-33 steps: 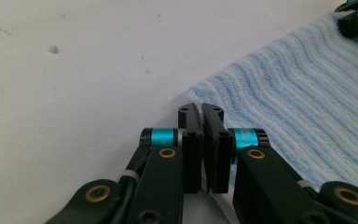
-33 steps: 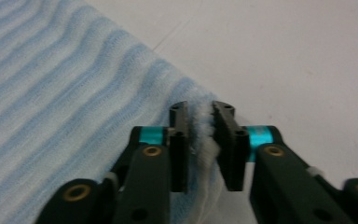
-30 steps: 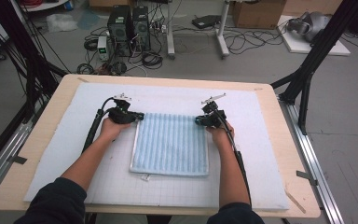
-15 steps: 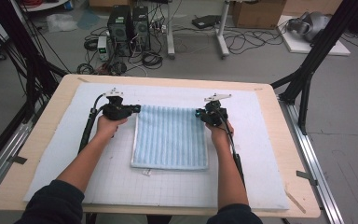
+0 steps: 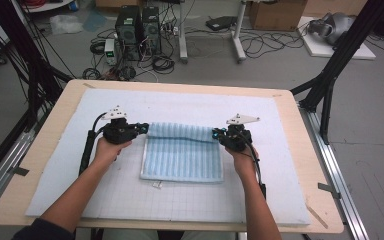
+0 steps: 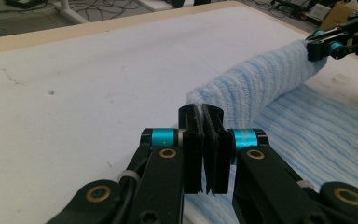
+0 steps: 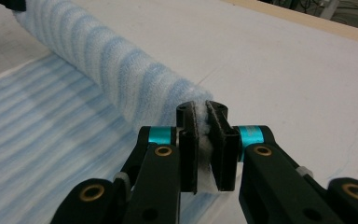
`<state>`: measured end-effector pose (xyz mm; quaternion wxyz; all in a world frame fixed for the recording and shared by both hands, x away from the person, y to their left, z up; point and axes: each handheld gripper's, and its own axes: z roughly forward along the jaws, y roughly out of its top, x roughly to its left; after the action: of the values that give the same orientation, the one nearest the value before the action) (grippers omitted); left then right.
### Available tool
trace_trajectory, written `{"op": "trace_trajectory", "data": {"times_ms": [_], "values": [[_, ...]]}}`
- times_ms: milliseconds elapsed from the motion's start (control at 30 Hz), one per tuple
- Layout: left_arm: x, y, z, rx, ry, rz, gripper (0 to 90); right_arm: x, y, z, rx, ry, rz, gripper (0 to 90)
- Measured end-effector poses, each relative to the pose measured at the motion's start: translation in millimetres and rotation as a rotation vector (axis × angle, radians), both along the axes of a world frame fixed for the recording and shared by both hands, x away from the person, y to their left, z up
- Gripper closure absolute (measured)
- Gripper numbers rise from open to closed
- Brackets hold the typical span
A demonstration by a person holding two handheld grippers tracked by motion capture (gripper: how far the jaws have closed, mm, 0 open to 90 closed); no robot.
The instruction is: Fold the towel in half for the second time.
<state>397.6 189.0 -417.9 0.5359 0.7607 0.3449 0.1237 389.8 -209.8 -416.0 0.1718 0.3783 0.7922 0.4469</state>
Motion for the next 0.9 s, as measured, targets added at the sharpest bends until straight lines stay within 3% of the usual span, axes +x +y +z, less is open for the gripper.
{"op": "trace_trajectory", "data": {"times_ms": [200,433,900], "values": [[-19.7,4.5,-3.8,-0.023,-0.021,-0.025,86.4,-19.7,0.3,2.4,-0.014,-0.025,0.025,83.3],[-39.5,8.6,-11.8,-0.034,-0.009,-0.036,86.4,-42.0,-0.3,0.0,-0.005,-0.036,0.038,83.0],[-74.3,11.7,-17.1,-0.001,-0.002,-0.083,86.2,-83.4,-0.3,-6.3,-0.021,-0.056,0.072,82.7]]}}
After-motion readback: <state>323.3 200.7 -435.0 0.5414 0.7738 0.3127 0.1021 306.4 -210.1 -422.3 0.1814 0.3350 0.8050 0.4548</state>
